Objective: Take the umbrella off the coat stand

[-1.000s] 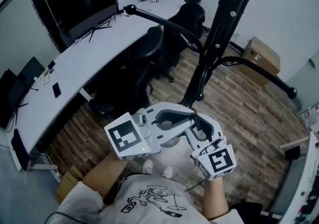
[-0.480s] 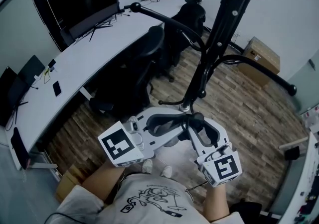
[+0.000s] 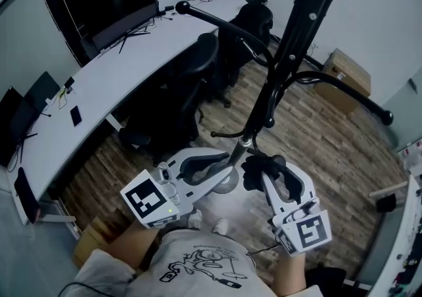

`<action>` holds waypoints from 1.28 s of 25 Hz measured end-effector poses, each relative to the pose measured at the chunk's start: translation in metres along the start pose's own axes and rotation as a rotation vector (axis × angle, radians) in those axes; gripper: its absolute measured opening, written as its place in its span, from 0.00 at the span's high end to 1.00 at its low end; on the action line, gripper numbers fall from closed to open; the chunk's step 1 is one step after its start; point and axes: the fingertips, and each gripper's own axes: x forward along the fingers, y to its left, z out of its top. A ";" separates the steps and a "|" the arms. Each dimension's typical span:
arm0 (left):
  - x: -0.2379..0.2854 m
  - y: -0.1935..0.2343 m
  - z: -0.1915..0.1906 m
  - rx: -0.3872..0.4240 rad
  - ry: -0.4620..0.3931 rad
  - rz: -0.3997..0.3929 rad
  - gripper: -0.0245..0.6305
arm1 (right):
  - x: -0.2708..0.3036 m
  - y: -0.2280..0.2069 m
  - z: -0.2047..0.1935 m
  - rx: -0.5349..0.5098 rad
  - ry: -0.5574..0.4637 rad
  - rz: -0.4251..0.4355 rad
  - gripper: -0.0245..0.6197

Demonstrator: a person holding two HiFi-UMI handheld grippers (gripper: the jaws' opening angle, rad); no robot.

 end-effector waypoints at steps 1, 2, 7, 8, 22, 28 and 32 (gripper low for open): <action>-0.003 0.002 -0.001 0.000 0.000 0.016 0.84 | -0.003 0.000 -0.003 -0.007 0.019 0.003 0.73; -0.005 0.004 -0.001 -0.002 -0.001 0.030 0.84 | -0.006 0.000 -0.003 -0.010 0.027 0.004 0.73; -0.017 0.011 -0.003 0.000 -0.006 0.089 0.84 | -0.016 0.002 0.000 -0.013 0.031 -0.004 0.73; -0.019 0.013 -0.003 0.004 -0.002 0.103 0.84 | -0.019 0.003 0.001 -0.013 0.031 -0.006 0.73; -0.038 0.017 -0.016 0.016 0.018 0.191 0.84 | -0.047 0.000 0.015 0.000 0.031 -0.064 0.73; -0.044 0.018 -0.021 -0.010 0.017 0.208 0.84 | -0.057 0.002 0.014 0.007 0.038 -0.061 0.73; -0.044 0.017 -0.025 -0.025 0.017 0.207 0.84 | -0.060 0.001 0.012 0.003 0.042 -0.065 0.73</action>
